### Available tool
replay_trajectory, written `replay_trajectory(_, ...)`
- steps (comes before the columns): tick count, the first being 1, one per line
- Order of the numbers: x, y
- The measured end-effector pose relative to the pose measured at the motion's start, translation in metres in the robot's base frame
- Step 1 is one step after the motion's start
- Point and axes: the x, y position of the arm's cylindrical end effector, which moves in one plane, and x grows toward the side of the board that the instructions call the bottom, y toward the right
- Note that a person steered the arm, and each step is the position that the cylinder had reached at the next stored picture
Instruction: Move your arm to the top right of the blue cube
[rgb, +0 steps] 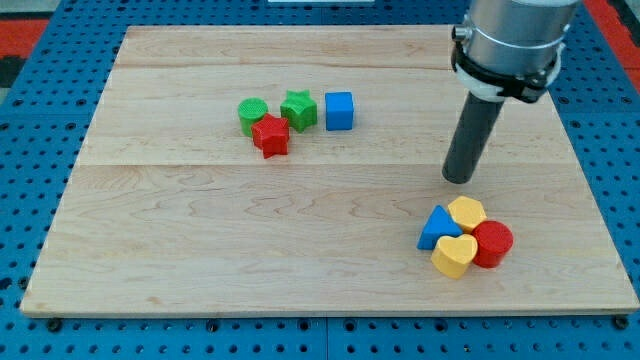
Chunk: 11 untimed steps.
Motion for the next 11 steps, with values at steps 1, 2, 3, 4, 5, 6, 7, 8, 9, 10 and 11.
replay_trajectory(1, -0.017, -0.006)
replay_trajectory(2, -0.033, -0.008)
replay_trajectory(3, -0.043, -0.015)
replay_trajectory(4, -0.062, -0.041)
replay_trajectory(5, -0.093, -0.056)
replay_trajectory(6, -0.128, -0.078)
replay_trajectory(7, -0.149, -0.106)
replay_trajectory(8, -0.154, -0.107)
replay_trajectory(9, -0.154, -0.107)
replay_trajectory(10, -0.154, -0.107)
replay_trajectory(11, -0.154, -0.107)
